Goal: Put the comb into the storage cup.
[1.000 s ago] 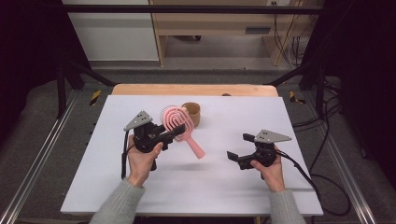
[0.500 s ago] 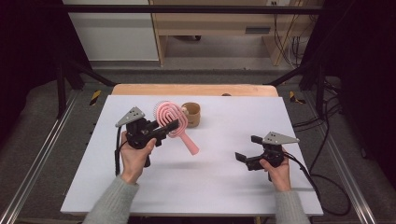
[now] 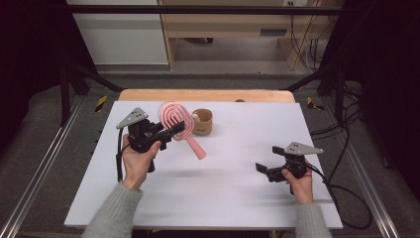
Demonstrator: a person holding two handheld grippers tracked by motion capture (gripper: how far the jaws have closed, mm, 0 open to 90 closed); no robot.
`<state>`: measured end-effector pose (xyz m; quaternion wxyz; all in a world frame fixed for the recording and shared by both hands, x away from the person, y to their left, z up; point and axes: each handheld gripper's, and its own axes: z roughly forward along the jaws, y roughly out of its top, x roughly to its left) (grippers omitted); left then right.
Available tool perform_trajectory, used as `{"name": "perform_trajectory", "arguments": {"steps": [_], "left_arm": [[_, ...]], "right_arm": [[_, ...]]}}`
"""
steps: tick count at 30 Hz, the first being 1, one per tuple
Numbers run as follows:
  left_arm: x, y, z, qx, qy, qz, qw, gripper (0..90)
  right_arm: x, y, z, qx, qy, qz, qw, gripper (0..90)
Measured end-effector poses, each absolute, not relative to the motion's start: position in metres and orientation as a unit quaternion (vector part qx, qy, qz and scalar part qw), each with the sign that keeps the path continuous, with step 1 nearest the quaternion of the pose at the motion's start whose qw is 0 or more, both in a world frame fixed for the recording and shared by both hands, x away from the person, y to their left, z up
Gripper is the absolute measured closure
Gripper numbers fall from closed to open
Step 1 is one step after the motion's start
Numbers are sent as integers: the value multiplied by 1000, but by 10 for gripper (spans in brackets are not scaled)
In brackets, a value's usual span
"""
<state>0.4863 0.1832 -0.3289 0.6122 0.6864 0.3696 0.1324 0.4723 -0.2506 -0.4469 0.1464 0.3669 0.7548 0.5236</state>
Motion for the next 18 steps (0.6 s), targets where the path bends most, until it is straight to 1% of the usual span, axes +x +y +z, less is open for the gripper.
{"name": "perform_trajectory", "arguments": {"steps": [18], "left_arm": [[498, 181, -313, 691, 365, 141, 608, 624]], "right_arm": [[472, -254, -449, 368, 756, 522, 148, 4]]}}
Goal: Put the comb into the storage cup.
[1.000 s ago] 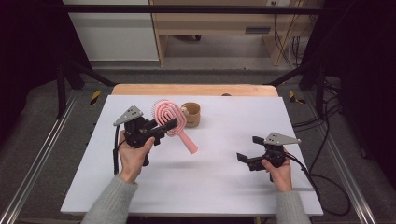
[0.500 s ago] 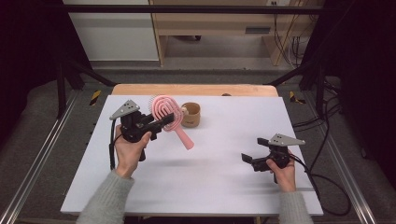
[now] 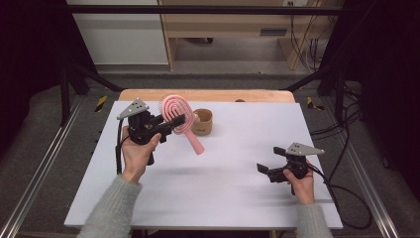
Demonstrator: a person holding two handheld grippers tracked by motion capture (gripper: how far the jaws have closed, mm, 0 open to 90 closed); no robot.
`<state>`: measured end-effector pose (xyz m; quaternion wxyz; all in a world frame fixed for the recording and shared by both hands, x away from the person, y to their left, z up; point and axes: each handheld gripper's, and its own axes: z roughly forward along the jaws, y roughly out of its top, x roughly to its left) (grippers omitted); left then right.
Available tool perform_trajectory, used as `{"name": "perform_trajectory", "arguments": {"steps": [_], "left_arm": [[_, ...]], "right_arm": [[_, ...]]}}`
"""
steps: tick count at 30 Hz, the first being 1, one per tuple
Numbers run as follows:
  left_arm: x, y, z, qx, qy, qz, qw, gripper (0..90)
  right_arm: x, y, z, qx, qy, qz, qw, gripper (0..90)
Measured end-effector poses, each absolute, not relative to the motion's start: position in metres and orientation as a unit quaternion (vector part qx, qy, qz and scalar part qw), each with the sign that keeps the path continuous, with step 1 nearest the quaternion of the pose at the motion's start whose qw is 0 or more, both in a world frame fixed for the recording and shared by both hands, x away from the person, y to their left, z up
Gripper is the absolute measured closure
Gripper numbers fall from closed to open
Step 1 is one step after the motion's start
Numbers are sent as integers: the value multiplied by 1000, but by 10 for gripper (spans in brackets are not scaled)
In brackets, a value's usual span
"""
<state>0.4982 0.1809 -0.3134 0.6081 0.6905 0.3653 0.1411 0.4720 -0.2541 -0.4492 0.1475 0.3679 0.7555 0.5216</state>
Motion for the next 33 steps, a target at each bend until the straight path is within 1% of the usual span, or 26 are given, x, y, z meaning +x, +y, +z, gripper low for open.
{"name": "perform_trajectory", "arguments": {"steps": [33], "left_arm": [[539, 157, -305, 684, 381, 157, 601, 623]], "right_arm": [[472, -255, -451, 368, 757, 520, 146, 4]]}}
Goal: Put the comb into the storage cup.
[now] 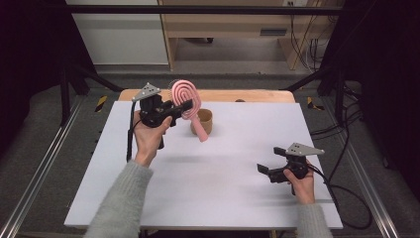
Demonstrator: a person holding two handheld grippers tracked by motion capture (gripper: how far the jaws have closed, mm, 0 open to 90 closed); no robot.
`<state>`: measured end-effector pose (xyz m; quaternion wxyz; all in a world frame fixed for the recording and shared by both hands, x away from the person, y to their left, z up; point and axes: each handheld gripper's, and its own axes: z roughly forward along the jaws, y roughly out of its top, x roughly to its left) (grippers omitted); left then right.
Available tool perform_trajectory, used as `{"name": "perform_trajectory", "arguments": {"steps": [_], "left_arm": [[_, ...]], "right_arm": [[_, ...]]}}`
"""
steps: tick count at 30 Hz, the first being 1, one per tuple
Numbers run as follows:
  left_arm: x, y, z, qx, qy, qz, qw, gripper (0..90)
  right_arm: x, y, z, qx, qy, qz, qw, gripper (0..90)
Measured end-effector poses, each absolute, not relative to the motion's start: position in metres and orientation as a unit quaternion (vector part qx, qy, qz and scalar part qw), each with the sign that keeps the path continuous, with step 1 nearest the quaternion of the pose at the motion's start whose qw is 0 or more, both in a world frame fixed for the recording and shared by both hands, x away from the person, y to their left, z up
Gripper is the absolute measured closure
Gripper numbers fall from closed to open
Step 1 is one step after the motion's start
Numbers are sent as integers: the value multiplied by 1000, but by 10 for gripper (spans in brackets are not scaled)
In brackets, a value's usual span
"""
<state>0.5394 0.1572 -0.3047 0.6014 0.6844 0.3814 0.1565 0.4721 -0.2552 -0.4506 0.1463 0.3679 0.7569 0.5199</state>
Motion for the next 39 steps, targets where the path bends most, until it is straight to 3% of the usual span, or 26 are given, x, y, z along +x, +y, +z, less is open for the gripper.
{"name": "perform_trajectory", "arguments": {"steps": [39], "left_arm": [[586, 142, -297, 664, 409, 178, 600, 622]], "right_arm": [[472, -256, -452, 367, 759, 518, 144, 4]]}}
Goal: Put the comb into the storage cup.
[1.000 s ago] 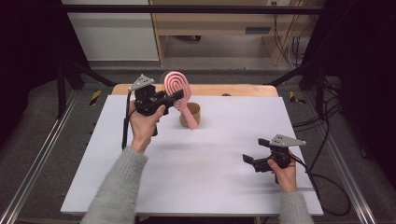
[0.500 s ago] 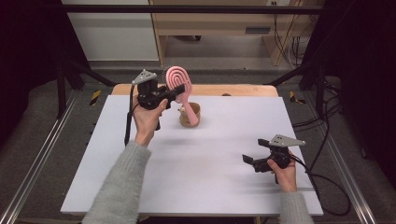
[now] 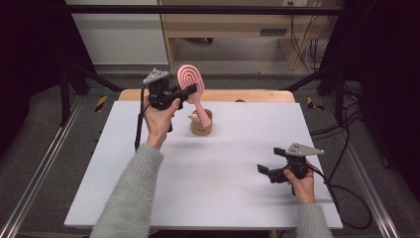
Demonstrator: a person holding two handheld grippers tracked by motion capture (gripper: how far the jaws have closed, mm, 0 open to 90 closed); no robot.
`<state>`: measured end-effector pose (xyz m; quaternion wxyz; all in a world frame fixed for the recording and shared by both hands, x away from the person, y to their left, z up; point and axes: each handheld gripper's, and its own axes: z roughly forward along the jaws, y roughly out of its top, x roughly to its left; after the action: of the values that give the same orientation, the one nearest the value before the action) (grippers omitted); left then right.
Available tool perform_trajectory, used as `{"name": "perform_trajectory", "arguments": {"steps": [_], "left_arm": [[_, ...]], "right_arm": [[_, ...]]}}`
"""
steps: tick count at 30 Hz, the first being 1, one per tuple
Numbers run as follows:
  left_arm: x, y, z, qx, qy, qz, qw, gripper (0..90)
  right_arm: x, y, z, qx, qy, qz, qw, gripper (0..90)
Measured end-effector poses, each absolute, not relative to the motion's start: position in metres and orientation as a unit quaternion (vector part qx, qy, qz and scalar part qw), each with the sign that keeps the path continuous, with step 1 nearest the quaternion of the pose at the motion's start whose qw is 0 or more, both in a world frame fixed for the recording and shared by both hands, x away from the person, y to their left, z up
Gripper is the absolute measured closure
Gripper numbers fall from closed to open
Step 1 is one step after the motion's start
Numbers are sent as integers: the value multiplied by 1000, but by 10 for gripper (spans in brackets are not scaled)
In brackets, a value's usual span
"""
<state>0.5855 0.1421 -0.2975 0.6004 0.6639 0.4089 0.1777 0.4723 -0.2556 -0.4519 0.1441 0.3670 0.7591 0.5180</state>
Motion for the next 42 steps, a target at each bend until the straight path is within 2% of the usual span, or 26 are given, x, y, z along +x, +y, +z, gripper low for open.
{"name": "perform_trajectory", "arguments": {"steps": [18, 42], "left_arm": [[604, 139, -293, 653, 421, 188, 600, 622], [625, 141, -306, 643, 436, 197, 598, 621]], "right_arm": [[472, -256, -452, 366, 760, 518, 144, 4], [472, -255, -453, 365, 761, 517, 142, 4]]}}
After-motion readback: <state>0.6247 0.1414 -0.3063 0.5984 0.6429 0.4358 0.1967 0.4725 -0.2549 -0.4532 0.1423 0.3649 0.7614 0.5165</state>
